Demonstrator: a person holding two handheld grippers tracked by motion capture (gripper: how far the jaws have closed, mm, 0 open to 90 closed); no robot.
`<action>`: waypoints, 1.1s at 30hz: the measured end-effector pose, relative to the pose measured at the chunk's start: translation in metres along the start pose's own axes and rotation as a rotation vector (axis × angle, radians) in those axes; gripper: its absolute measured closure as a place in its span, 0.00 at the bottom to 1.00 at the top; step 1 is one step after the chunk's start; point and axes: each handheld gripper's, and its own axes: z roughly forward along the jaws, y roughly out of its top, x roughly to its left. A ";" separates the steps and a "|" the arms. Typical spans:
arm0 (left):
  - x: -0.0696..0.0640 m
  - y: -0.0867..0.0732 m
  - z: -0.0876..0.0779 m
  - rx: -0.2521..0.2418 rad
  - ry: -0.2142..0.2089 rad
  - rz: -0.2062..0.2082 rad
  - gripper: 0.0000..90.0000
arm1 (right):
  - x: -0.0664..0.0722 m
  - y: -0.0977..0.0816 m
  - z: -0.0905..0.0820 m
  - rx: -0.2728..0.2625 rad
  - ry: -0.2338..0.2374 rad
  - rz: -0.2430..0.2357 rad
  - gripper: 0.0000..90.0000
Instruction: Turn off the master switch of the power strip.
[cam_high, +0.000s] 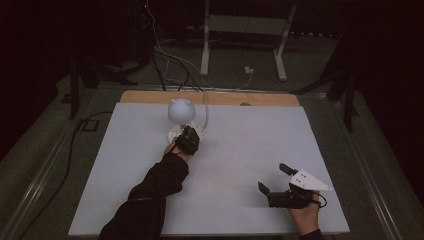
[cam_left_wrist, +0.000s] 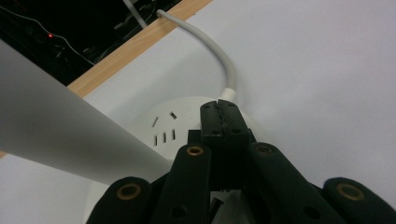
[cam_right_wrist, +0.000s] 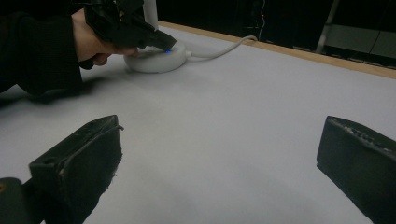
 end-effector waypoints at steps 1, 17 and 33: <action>0.000 0.001 0.000 0.002 0.001 0.007 1.00 | 0.000 0.000 0.000 0.000 0.000 0.000 0.00; 0.001 0.012 0.002 0.076 -0.035 0.066 1.00 | 0.001 0.000 0.001 0.005 0.003 -0.004 0.00; 0.005 0.016 0.003 0.102 -0.066 0.090 1.00 | 0.001 0.000 0.001 0.002 0.002 -0.002 0.00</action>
